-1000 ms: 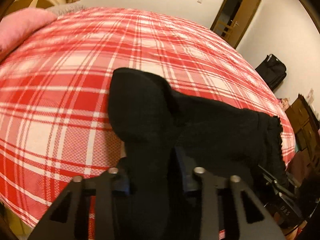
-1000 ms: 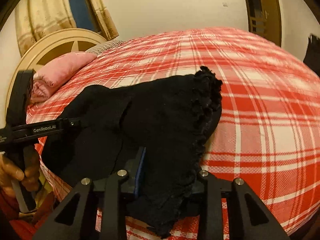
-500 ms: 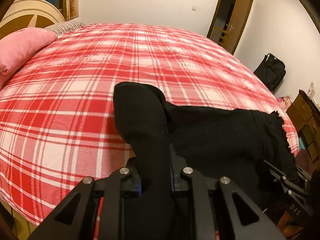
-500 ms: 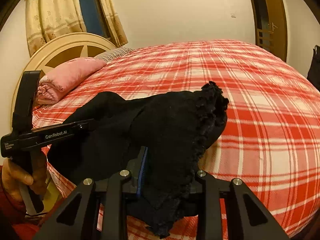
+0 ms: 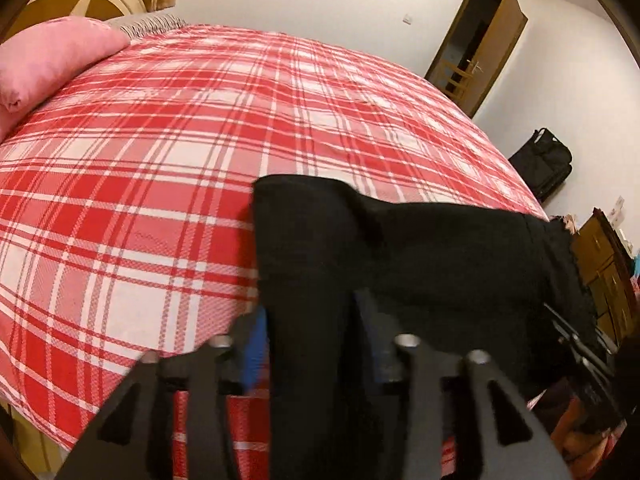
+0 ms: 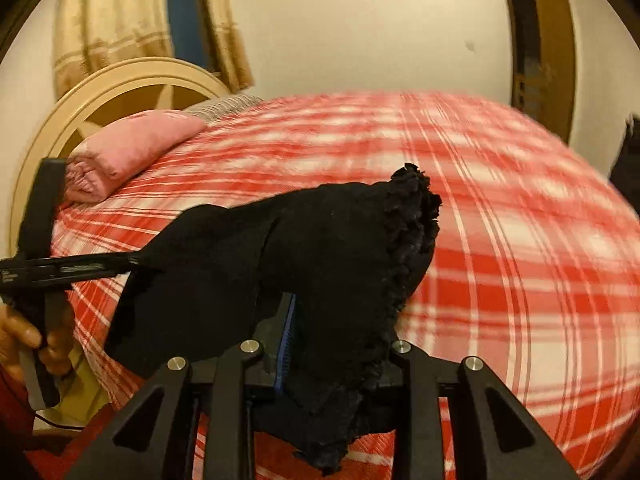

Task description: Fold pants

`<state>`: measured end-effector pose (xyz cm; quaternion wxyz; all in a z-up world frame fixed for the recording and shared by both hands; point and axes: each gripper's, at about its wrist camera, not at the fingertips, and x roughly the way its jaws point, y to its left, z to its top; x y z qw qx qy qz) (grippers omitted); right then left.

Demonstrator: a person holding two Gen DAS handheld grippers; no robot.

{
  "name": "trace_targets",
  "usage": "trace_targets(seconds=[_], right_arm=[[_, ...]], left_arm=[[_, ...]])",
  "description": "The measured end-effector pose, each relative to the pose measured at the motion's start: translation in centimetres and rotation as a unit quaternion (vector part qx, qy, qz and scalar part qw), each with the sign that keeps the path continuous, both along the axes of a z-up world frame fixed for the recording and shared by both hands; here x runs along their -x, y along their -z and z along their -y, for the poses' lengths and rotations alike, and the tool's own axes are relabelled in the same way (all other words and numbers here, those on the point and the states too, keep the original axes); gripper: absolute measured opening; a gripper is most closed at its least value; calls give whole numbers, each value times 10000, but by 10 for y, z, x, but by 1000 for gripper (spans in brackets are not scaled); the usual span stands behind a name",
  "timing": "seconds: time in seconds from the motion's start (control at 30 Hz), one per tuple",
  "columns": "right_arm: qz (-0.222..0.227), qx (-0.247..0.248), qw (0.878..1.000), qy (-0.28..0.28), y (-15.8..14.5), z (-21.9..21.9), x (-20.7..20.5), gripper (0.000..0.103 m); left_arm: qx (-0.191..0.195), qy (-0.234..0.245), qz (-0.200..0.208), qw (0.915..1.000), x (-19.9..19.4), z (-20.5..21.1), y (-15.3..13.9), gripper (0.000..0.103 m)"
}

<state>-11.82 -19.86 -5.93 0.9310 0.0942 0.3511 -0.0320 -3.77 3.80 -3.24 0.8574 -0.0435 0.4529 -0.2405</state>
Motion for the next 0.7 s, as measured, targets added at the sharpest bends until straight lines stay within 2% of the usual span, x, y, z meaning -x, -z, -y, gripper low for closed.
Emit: trace_targets(seconds=[0.07, 0.13, 0.27, 0.4, 0.43, 0.47, 0.5, 0.53, 0.57, 0.6, 0.7], right_arm=[[-66, -53, 9999, 80, 9, 5, 2, 29], [-68, -21, 9999, 95, 12, 5, 3, 29], [-79, -40, 9999, 93, 16, 8, 2, 29], [-158, -152, 9996, 165, 23, 12, 0, 29], [-160, -150, 9996, 159, 22, 11, -1, 29], [-153, -107, 9997, 142, 20, 9, -1, 29], [-143, -59, 9998, 103, 17, 7, -2, 29], [-104, -15, 9999, 36, 10, 4, -4, 29], [-67, 14, 10000, -16, 5, 1, -5, 29], [-1, 80, 9999, -90, -3, -3, -6, 29], [225, 295, 9989, -274, -27, -15, -12, 29]], left_arm=[[-211, -92, 272, 9994, 1, 0, -1, 66], [-228, -86, 301, 9993, -3, 2, 0, 68], [-147, -89, -67, 9998, -17, 7, 17, 73], [394, -81, -569, 9976, -20, 10, 38, 73], [369, -78, -448, 9983, -16, 12, 36, 70], [428, 74, -431, 9981, -14, 16, 35, 47], [531, 161, -490, 9973, -14, 17, 34, 36], [613, 110, -476, 9969, -13, 16, 33, 31], [701, 127, -502, 9962, -14, 15, 30, 22], [787, 140, -497, 9956, -15, 13, 27, 18], [805, 94, -363, 9961, -15, 10, 15, 17]])
